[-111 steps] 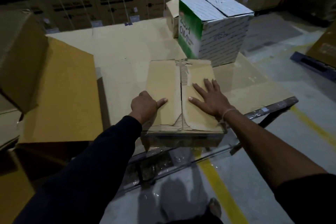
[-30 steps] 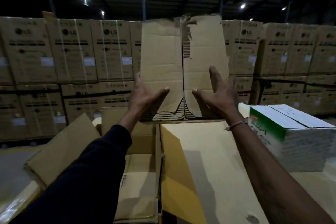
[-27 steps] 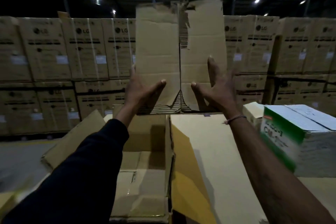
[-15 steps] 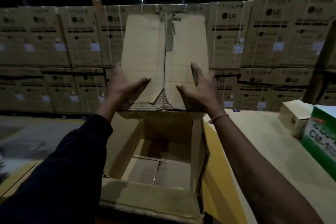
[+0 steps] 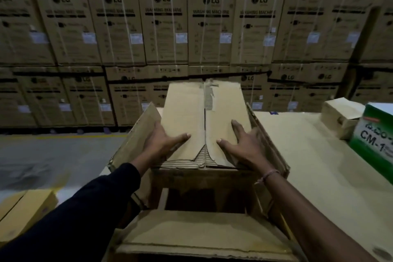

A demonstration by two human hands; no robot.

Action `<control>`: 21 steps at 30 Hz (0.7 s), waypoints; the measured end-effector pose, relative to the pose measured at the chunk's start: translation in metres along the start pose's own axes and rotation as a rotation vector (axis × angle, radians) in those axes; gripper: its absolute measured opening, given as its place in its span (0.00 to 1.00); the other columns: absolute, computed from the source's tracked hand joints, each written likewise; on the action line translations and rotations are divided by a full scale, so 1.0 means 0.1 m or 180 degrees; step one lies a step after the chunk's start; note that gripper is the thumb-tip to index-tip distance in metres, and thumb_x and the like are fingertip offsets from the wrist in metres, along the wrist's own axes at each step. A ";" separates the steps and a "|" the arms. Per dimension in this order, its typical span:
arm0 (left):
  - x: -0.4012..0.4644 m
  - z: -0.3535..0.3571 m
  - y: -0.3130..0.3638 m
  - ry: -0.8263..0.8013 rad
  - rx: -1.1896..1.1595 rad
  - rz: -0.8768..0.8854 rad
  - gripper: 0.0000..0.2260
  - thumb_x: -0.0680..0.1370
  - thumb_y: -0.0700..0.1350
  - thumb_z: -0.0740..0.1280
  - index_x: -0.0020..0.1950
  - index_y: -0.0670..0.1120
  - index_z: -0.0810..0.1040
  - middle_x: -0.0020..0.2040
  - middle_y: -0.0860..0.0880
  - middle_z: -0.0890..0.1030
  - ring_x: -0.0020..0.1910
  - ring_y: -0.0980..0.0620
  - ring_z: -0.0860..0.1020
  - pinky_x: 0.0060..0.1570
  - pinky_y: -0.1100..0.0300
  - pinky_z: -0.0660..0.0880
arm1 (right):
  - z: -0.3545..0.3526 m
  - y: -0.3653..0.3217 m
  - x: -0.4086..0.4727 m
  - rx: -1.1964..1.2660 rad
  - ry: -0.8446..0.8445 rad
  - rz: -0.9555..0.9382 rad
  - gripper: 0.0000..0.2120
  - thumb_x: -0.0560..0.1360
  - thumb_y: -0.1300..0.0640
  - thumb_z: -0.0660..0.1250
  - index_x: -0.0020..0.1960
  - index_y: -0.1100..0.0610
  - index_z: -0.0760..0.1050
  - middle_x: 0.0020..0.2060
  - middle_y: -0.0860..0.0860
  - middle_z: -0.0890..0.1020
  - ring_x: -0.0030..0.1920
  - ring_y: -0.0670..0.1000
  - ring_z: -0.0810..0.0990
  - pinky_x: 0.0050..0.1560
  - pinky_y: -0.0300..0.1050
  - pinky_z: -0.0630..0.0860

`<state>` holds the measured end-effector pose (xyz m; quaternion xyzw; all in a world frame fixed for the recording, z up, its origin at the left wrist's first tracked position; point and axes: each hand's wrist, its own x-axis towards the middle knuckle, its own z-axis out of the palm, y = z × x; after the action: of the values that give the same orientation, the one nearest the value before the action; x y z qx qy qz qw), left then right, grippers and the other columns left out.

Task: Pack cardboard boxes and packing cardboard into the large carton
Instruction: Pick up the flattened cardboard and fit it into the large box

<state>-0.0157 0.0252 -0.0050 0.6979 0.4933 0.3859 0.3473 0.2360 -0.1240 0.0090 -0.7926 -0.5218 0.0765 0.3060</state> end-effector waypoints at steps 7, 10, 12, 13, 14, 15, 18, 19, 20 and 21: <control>-0.12 0.35 -0.71 -0.0605 -0.0245 -0.0557 0.44 0.61 0.62 0.84 0.69 0.50 0.67 0.61 0.52 0.78 0.55 0.53 0.78 0.40 0.62 0.76 | 0.56 0.39 -0.17 -0.0064 -0.0726 0.0456 0.49 0.67 0.22 0.65 0.82 0.37 0.55 0.76 0.60 0.58 0.75 0.68 0.63 0.75 0.61 0.65; -0.19 0.52 -0.93 -0.0708 -0.0216 -0.0786 0.47 0.60 0.63 0.84 0.70 0.48 0.64 0.61 0.50 0.78 0.57 0.49 0.79 0.51 0.51 0.81 | 0.68 0.52 -0.17 -0.0064 -0.0951 0.0620 0.50 0.66 0.21 0.66 0.82 0.37 0.54 0.77 0.60 0.55 0.77 0.69 0.59 0.76 0.64 0.61; -0.25 0.61 -1.03 -0.0727 -0.0199 -0.0947 0.48 0.60 0.64 0.83 0.70 0.49 0.62 0.59 0.51 0.77 0.55 0.51 0.78 0.49 0.54 0.80 | 0.76 0.56 -0.17 -0.0128 -0.1119 0.0701 0.52 0.65 0.21 0.68 0.82 0.36 0.51 0.79 0.60 0.52 0.78 0.70 0.56 0.77 0.65 0.60; -0.28 0.64 -1.07 -0.0702 -0.0177 -0.1003 0.48 0.59 0.65 0.83 0.68 0.50 0.62 0.58 0.52 0.77 0.53 0.52 0.78 0.46 0.56 0.79 | 0.81 0.58 -0.17 -0.0159 -0.1210 0.0750 0.54 0.65 0.22 0.70 0.82 0.36 0.50 0.79 0.61 0.50 0.79 0.70 0.54 0.77 0.66 0.59; -0.30 0.66 -1.10 -0.0680 -0.0119 -0.1041 0.46 0.59 0.66 0.83 0.66 0.51 0.61 0.57 0.53 0.77 0.50 0.55 0.77 0.41 0.59 0.77 | 0.86 0.60 -0.18 -0.0186 -0.1307 0.0798 0.56 0.64 0.22 0.71 0.83 0.37 0.48 0.80 0.61 0.49 0.80 0.70 0.53 0.77 0.66 0.59; -0.30 0.67 -1.13 -0.0692 -0.0028 -0.1060 0.46 0.60 0.66 0.82 0.66 0.52 0.61 0.54 0.56 0.76 0.46 0.58 0.75 0.36 0.62 0.74 | 0.92 0.62 -0.20 -0.0197 -0.1407 0.0845 0.58 0.63 0.22 0.72 0.83 0.37 0.46 0.80 0.62 0.48 0.80 0.70 0.52 0.78 0.66 0.59; -0.27 0.69 -1.16 -0.0850 0.0450 -0.1039 0.48 0.63 0.65 0.82 0.72 0.48 0.60 0.47 0.59 0.70 0.41 0.61 0.71 0.31 0.65 0.69 | 1.05 0.71 -0.28 -0.0113 -0.1648 0.0995 0.61 0.63 0.21 0.71 0.84 0.37 0.43 0.82 0.62 0.44 0.81 0.70 0.49 0.79 0.67 0.58; -0.26 0.69 -1.17 -0.0885 0.0602 -0.1037 0.50 0.64 0.65 0.81 0.74 0.47 0.59 0.48 0.58 0.71 0.41 0.60 0.71 0.30 0.65 0.68 | 1.08 0.73 -0.29 -0.0095 -0.1680 0.1002 0.61 0.62 0.21 0.71 0.84 0.37 0.43 0.82 0.62 0.43 0.81 0.70 0.48 0.79 0.67 0.57; -0.25 0.68 -1.17 -0.0932 0.0739 -0.1039 0.52 0.64 0.65 0.81 0.75 0.46 0.57 0.53 0.55 0.74 0.43 0.58 0.72 0.32 0.64 0.69 | 1.09 0.74 -0.29 -0.0096 -0.1699 0.0986 0.61 0.62 0.21 0.72 0.84 0.37 0.42 0.82 0.61 0.43 0.81 0.70 0.48 0.79 0.68 0.57; -0.25 0.68 -1.17 -0.0993 0.0843 -0.1047 0.54 0.64 0.66 0.81 0.77 0.44 0.55 0.60 0.50 0.75 0.48 0.54 0.75 0.35 0.63 0.71 | 1.09 0.73 -0.28 -0.0112 -0.1717 0.0964 0.62 0.62 0.21 0.72 0.84 0.37 0.42 0.82 0.61 0.42 0.82 0.70 0.47 0.79 0.68 0.56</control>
<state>-0.0106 0.0264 -0.1421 0.6988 0.5868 0.1441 0.3829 0.2325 -0.1240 -0.1253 -0.8176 -0.4615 0.3198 0.1279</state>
